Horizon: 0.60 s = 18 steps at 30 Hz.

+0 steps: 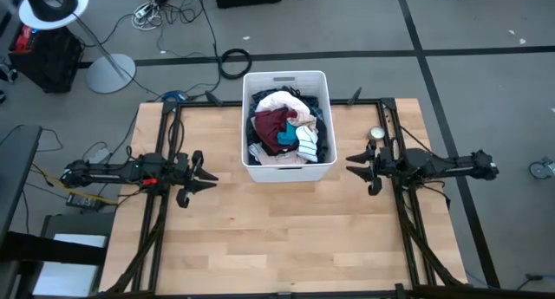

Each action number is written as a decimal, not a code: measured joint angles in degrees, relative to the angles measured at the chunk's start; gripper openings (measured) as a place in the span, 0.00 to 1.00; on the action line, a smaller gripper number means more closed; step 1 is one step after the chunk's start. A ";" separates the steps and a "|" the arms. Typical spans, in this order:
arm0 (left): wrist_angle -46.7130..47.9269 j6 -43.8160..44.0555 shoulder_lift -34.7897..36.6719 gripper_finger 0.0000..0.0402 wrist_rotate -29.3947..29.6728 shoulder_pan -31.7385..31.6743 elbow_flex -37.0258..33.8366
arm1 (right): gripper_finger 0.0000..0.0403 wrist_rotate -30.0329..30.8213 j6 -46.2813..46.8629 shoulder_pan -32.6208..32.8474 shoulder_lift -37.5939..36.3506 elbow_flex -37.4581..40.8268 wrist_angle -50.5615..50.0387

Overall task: Sort clothes
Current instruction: Return to Home Position

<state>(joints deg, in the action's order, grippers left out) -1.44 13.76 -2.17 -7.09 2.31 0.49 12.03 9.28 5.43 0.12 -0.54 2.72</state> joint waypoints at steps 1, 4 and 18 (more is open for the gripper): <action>0.00 -0.01 0.00 0.24 0.00 0.00 0.00 | 0.39 0.04 -0.34 -0.84 0.04 0.00 -0.04; 0.00 -0.06 0.00 0.24 0.00 0.00 0.00 | 0.39 0.07 -0.40 -3.87 0.59 0.00 -0.08; 0.03 -1.42 -0.02 0.24 0.02 0.00 0.00 | 0.39 -2.78 -0.45 -11.61 6.48 0.00 -0.66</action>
<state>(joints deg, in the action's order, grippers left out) -1.41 12.34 -2.20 -7.07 2.31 0.49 9.26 8.83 -6.17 6.60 -0.54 2.07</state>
